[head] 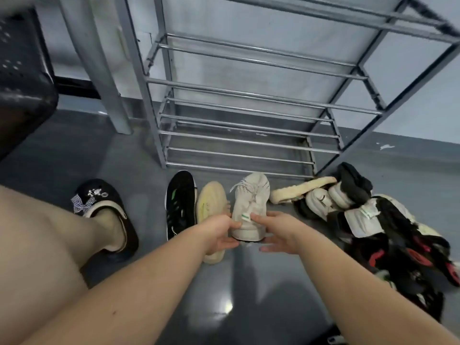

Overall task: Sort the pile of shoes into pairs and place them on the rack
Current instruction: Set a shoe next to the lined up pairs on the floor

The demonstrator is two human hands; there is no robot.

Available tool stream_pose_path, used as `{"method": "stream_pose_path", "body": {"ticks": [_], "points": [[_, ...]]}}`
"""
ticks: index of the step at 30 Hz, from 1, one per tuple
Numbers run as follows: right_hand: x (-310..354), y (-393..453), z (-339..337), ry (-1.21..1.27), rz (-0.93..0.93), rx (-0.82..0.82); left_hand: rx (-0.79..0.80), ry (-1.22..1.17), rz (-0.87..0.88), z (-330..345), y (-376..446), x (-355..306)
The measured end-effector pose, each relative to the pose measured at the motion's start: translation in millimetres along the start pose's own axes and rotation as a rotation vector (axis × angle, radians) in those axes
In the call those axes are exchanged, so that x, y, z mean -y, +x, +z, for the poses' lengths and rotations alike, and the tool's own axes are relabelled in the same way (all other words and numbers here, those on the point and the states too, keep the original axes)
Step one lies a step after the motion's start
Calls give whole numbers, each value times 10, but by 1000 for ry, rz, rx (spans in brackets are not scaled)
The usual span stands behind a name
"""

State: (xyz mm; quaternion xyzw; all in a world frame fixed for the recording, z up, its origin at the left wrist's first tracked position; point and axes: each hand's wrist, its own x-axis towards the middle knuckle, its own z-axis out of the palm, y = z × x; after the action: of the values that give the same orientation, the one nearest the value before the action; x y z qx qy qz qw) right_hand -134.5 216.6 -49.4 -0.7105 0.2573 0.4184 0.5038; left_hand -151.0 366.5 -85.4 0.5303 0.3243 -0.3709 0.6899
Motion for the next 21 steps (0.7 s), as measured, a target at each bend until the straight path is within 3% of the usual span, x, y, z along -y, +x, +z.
{"method": "stream_pose_path", "body": {"ticks": [3,6,11,18,21], "points": [[-367,154,67,227,50,-40,9,21,-44,75,170,196],[-472,294,111,297,51,-82,-14,-7,-96,114,266,259],[-432,521,28,301,7,-84,-59,-23,-88,133,461,264],[-504,761,-5,272,28,-31,-118,178,-62,149,696,346],[-559,806,23,146,7,-52,-116,347,-80,173,670,392]]}}
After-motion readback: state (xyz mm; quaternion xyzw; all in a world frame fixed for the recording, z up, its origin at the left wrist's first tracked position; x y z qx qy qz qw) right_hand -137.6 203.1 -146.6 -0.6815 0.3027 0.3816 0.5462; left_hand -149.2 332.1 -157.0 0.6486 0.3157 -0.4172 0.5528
